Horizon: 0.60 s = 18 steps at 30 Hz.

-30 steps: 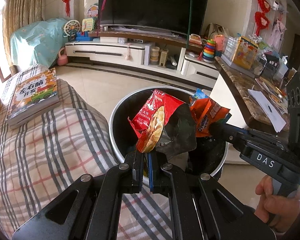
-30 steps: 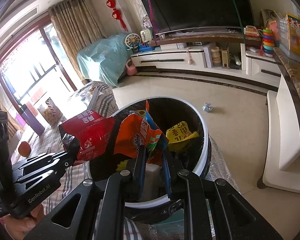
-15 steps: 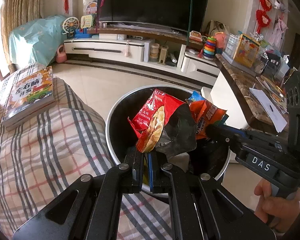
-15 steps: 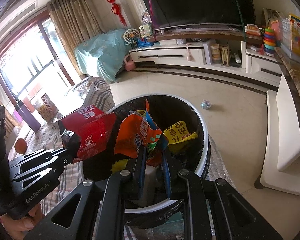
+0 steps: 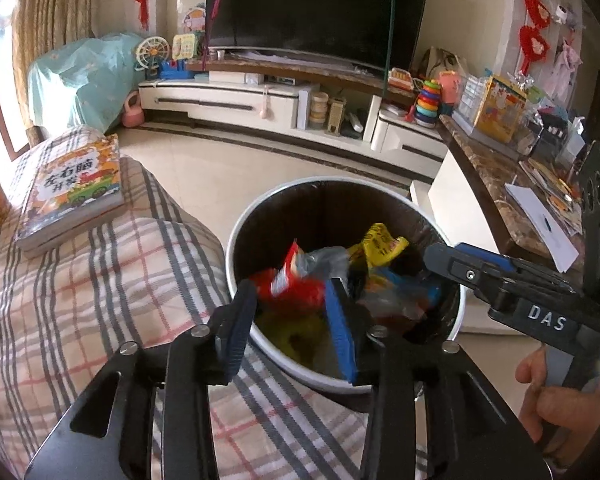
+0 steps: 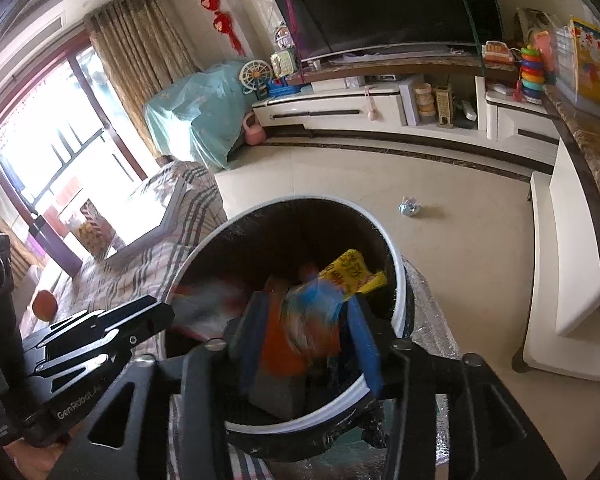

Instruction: Collect trash

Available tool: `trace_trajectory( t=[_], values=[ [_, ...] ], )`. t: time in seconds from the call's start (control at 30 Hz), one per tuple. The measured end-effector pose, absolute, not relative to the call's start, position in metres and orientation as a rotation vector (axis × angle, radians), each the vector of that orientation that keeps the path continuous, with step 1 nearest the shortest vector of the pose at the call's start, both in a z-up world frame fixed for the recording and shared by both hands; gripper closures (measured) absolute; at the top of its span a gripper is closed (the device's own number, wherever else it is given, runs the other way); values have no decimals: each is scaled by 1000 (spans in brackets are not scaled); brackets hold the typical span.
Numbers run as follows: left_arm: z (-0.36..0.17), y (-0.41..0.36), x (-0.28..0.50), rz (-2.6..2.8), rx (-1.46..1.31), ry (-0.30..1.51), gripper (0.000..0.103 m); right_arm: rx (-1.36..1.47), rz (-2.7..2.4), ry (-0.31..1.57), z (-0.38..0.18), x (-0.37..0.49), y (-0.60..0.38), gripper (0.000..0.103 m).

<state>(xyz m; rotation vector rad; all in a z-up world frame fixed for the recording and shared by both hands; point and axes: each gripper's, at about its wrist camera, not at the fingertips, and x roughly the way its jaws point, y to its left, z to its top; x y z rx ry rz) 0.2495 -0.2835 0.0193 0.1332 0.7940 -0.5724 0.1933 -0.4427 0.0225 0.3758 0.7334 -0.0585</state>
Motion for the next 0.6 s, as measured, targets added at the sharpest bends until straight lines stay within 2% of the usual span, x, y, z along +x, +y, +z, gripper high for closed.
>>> trace_trajectory(
  t=[0.13, 0.17, 0.33, 0.6],
  values=[
    [23, -268, 239, -554, 107, 778, 49, 404, -61, 693, 29, 179, -442, 27],
    [23, -261, 236, -545, 93, 776, 43, 409, -64, 684, 30, 174, -441, 26],
    [24, -230, 219, -522, 14, 771, 33, 423, -68, 647, 37, 155, -435, 19],
    [25, -191, 181, -494, -51, 737, 27, 434, -66, 581, 40, 118, -405, 11]
  ],
)
